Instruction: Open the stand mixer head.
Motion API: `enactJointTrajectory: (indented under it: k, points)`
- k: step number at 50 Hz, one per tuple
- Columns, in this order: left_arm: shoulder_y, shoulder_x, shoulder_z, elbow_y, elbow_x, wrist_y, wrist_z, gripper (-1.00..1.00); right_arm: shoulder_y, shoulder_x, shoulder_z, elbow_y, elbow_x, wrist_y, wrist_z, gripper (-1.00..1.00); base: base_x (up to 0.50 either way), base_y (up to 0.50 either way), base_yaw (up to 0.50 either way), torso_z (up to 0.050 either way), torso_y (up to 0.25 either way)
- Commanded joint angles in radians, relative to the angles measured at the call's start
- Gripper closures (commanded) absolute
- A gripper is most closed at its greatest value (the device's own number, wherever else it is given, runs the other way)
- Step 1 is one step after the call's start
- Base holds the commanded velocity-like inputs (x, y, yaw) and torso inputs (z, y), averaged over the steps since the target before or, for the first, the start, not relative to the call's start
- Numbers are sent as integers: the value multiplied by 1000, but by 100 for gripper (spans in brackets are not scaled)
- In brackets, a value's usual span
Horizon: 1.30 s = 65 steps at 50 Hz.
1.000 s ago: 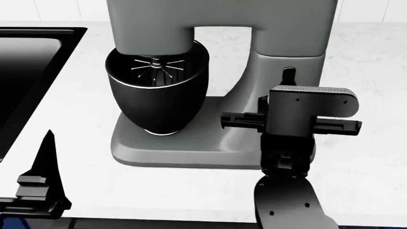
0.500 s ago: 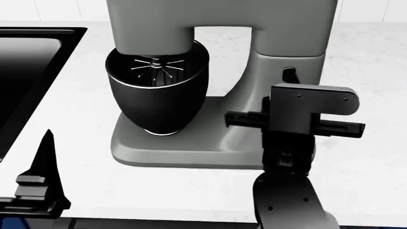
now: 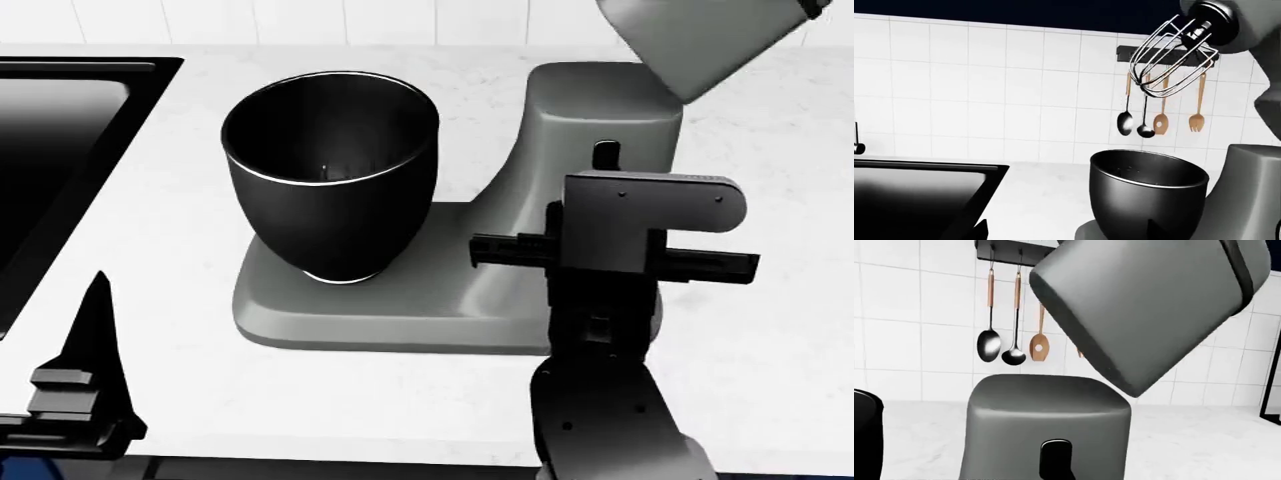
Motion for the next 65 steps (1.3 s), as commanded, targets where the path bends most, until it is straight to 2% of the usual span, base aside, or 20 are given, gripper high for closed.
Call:
enactJointTrajectory:
  k: [1, 3, 4, 5, 6, 9, 11, 13, 14, 17, 18, 20, 21, 22, 24, 25, 26, 27, 30, 65]
  points:
    - [1, 16, -21, -32, 8, 38, 28, -100, -2, -15, 39, 13, 7, 14, 5, 100, 0, 0, 0, 0, 0]
    - [1, 15, -22, -30, 5, 36, 27, -100, 2, -14, 42, 17, 6, 30, 15, 100, 0, 0, 0, 0, 0]
    - [0, 15, -24, -31, 4, 38, 27, -100, 152, -95, 20, 167, -36, -120, -59, 100, 0, 0, 0, 0, 0]
    - [1, 15, -23, -33, 7, 41, 27, -100, 237, -182, 170, 317, -186, -270, -158, 100, 0, 0, 0, 0, 0]
    - [1, 15, -21, -33, 7, 41, 26, -100, 308, -180, 258, 467, -239, -387, -164, 100, 0, 0, 0, 0, 0]
    - [-1, 12, -24, -25, 0, 35, 21, -100, 329, -174, 235, 860, -230, -436, -154, 100, 34, 0, 3, 0, 0]
    - [-1, 12, -23, -28, -1, 36, 21, -100, 261, -169, 232, 704, -206, -365, -172, 100, 43, 0, 6, 8, 0]
    - [0, 13, -16, -34, 3, 40, 24, -100, 133, -150, 230, 430, -228, -260, -125, 100, 48, 0, 6, 0, 0]
    - [2, 13, -15, -35, 5, 43, 26, -100, 90, -132, 195, 338, -255, -279, -144, 100, 41, -4, 6, 0, 0]
    - [0, 14, -7, -45, 9, 45, 26, -100, -119, -105, 228, -94, -246, -120, -138, 100, 16, -4, 3, 4, 0]
    - [1, 14, -6, -44, 10, 46, 27, -100, -159, -72, 191, -183, -284, -158, -155, 100, 0, 0, 0, 0, 0]
    - [0, 12, -9, -37, 4, 41, 23, -100, -336, -31, 205, -483, -240, 5, -221, 100, 0, 0, 0, 0, 0]
    - [0, 12, -7, -39, 6, 42, 22, -100, -372, -55, 255, -544, -194, 29, -207, 100, 0, 0, 0, 0, 0]
    - [1, 14, 1, -47, 14, 48, 26, -100, -457, -20, 238, -639, -255, 13, -191, 100, 0, 0, 0, 0, 0]
    - [5, 16, 18, -59, 27, 57, 33, -100, -563, -18, 275, -759, -195, 41, -214, 100, 0, 0, 0, 0, 0]
    - [5, 16, 23, -60, 31, 56, 31, -100, -595, -38, 309, -787, -142, 21, -220, 100, 0, 0, 0, 0, 0]
    - [5, 16, 26, -58, 30, 56, 32, -100, -661, 10, 248, -798, -194, -39, -253, 100, 0, 0, 0, 0, 0]
    - [2, 16, 29, -63, 34, 56, 32, -100, -674, -25, 286, -801, -152, -61, -230, 100, 0, 0, 0, 0, 0]
    - [10, 16, 41, -71, 45, 68, 38, -100, -656, -21, 271, -826, -153, -1, -229, 100, 0, 0, 0, 0, 0]
    - [13, 2, 43, -59, 32, 74, 23, -100, -665, 18, 257, -852, -129, -40, -223, 100, 0, 0, 0, 0, 0]
